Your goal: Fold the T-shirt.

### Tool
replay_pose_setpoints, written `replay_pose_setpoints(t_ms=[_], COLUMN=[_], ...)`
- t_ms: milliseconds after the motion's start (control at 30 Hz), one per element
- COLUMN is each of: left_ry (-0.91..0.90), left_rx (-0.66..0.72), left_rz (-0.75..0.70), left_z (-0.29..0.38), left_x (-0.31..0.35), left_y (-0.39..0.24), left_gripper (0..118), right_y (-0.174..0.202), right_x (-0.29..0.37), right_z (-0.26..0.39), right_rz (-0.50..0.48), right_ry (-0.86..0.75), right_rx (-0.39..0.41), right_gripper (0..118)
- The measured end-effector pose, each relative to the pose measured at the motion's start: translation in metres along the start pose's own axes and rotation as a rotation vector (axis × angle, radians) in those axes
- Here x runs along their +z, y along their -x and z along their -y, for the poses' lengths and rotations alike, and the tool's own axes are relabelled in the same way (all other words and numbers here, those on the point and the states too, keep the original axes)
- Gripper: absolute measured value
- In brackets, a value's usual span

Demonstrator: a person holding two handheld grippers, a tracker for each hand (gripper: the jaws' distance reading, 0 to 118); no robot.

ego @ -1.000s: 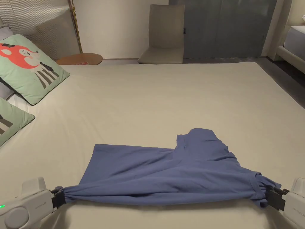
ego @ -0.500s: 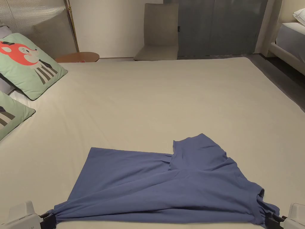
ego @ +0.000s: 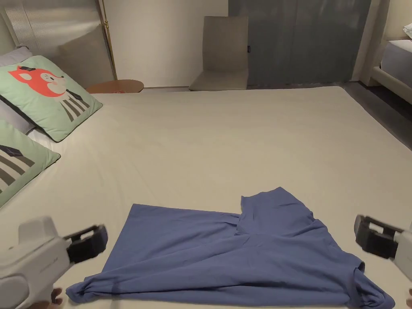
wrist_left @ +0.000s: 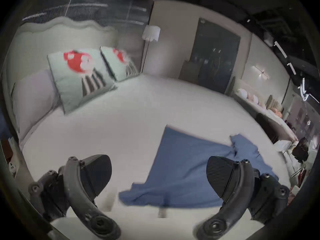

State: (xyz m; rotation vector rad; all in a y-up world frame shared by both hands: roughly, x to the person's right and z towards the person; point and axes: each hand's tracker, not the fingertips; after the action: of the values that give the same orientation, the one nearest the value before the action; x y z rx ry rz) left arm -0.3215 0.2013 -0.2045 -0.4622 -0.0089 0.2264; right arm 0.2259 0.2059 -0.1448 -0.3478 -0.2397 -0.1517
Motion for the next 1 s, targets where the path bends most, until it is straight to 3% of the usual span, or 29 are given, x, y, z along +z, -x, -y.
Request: replay_pose_setpoints(t_ms=[200,267,300,367,400,433,500,767,1000], left_ry=[-0.247,-0.316,-0.338,-0.356,-0.357,-0.361,-0.355,-0.283,-0.015], left_rx=[-0.049,-0.084,-0.104,-0.118,-0.118,-0.119,-0.119,-0.121,-0.099], left_rz=[0.048,0.055,0.059,0.065,0.076,0.102,0.123,0.12,0.001], left_z=[-0.038,-0.044,-0.045,-0.045,-0.045,-0.044,-0.042,-0.043,-0.03], left_x=[0.015,0.018,0.02,0.021,0.021,0.021,0.019,0.007,-0.018], left_y=[-0.045,-0.06,-0.068,-0.081,-0.084,-0.088,-0.092,-0.075,-0.023], left_gripper=[109,102,94,55,32,0,0,0,0], right_y=[0.052,0.069,0.076,0.087,0.085,0.088,0.091,0.085,0.083], right_x=[0.011,0.016,0.017,0.021,0.013,0.013,0.013,0.016,0.017], right_z=[-0.047,-0.054,-0.056,-0.055,-0.048,-0.046,-0.044,-0.05,-0.053], right_rz=[-0.04,-0.046,-0.04,-0.037,-0.04,-0.035,-0.02,-0.043,-0.057], right_ry=[-0.215,-0.259,-0.273,-0.298,-0.314,-0.326,-0.332,-0.327,-0.323], right_rx=[0.068,0.11,0.125,0.142,0.155,0.162,0.185,0.183,0.192], right_gripper=[103,103,102,88,74,46,1,1,1])
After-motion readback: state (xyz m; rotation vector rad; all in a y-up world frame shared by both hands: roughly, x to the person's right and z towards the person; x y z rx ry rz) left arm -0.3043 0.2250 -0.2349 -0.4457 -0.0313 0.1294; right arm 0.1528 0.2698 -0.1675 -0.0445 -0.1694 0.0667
